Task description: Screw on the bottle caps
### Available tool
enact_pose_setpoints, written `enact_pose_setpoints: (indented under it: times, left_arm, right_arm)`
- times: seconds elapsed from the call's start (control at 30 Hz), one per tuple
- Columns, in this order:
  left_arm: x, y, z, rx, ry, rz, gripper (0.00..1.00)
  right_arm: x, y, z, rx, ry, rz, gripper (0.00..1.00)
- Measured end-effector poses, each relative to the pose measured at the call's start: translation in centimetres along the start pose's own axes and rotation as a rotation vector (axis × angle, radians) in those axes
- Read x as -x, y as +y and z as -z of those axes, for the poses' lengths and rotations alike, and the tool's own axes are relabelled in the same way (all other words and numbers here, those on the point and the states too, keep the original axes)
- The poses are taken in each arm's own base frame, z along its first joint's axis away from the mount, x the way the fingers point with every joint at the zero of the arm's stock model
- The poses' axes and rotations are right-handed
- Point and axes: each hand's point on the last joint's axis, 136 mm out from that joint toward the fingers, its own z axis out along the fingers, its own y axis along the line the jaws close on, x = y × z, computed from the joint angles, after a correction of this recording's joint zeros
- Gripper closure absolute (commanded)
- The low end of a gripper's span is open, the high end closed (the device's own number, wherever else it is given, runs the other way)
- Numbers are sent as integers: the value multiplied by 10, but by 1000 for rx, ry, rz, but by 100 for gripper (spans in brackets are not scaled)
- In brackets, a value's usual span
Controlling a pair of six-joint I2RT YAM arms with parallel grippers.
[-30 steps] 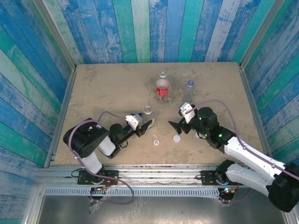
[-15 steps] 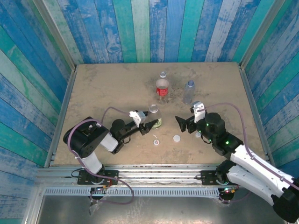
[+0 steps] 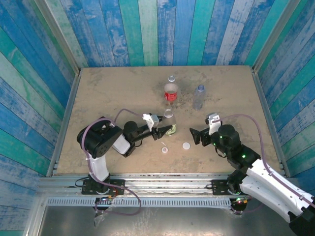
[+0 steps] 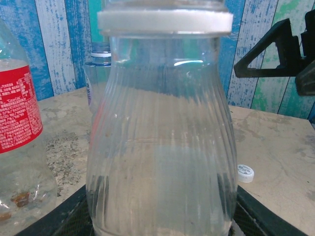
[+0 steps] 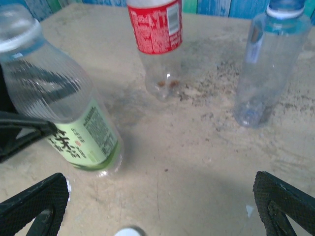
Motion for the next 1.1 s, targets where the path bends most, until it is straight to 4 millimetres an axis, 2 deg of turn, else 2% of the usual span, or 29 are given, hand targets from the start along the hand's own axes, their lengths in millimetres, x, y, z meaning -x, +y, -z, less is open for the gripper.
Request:
enact_pose_setpoints:
  times: [0.23, 0.33, 0.43, 0.5, 0.73, 0.83, 1.0, 1.1]
  left_arm:
    - [-12, 0, 0, -4, 29, -25, 41]
    - [-13, 0, 0, -4, 31, -44, 40]
    - [-15, 0, 0, -4, 39, -57, 40]
    - [-18, 0, 0, -4, 46, -59, 40]
    - [-18, 0, -1, -5, 42, -67, 40]
    - [-18, 1, -1, -5, 44, -68, 39]
    - [-19, 1, -2, -5, 47, -79, 33]
    - [-20, 1, -2, -3, 53, -82, 26]
  right_arm:
    - [-31, -3, -2, -59, 118, -19, 0]
    - [-53, 0, -6, -87, 200, -6, 0]
    - [-76, 8, -12, -109, 308, 52, 0]
    - [-84, 16, -16, -110, 359, 90, 0]
    - [-94, 25, -32, -120, 409, 120, 0]
    - [-90, 28, -35, -113, 404, 119, 0]
    - [-83, 35, -37, -87, 386, 120, 0]
    - [-82, 36, -38, -81, 382, 121, 0]
